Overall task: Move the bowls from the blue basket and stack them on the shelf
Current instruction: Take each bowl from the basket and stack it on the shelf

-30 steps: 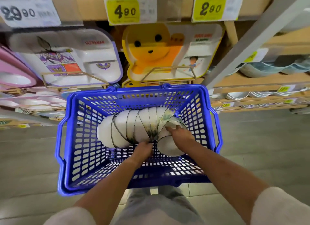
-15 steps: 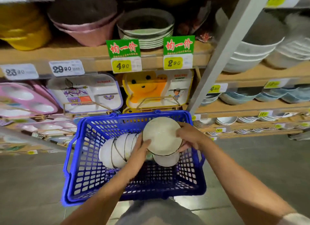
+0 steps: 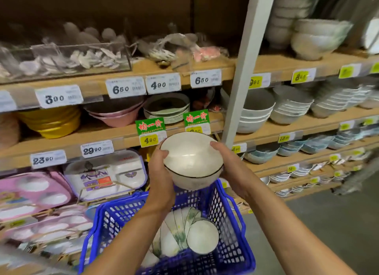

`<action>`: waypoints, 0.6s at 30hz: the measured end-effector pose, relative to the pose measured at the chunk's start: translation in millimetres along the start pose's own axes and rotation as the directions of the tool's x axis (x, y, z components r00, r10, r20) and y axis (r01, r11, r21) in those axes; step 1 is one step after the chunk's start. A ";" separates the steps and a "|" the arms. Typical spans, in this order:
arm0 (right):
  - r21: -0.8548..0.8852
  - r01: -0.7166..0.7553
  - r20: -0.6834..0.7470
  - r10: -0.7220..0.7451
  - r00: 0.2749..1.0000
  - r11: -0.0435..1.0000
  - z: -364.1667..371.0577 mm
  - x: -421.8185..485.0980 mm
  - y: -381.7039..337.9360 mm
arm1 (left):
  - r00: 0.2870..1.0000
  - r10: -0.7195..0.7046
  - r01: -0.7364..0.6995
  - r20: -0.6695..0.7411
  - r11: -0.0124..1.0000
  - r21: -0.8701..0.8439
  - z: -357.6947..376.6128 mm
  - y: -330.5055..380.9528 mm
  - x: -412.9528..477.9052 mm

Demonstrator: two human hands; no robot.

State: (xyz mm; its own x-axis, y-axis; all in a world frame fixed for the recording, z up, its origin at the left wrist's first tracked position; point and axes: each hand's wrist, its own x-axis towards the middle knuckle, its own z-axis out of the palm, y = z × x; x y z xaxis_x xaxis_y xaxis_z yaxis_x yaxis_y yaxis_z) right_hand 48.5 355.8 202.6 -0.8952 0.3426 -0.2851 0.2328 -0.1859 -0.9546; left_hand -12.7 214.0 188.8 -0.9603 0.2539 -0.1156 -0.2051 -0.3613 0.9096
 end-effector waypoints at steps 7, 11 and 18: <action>0.407 0.374 -0.351 -0.236 0.906 0.833 26.0 -34.4 -25.7 | 0.980 -0.061 0.069 0.190 0.997 -0.033 22.2 35.6 -9.2; 0.376 0.477 -0.513 -0.250 0.821 0.794 16.2 -57.0 -36.6 | 0.957 -0.042 0.058 0.289 0.997 -0.047 44.3 43.1 -19.3; 0.256 0.595 -0.667 -0.306 0.679 0.762 -41.3 -112.9 -50.2 | 0.887 -0.059 0.096 0.457 0.994 -0.058 111.7 38.3 -59.4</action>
State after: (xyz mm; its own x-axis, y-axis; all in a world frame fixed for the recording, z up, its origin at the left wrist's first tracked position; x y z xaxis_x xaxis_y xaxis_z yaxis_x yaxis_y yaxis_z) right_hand 153.6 364.5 279.1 -0.4260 0.9038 0.0408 -0.4520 -0.1735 -0.8750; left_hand 57.6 285.4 275.0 -0.7534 0.6570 0.0261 -0.3070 -0.3866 0.8697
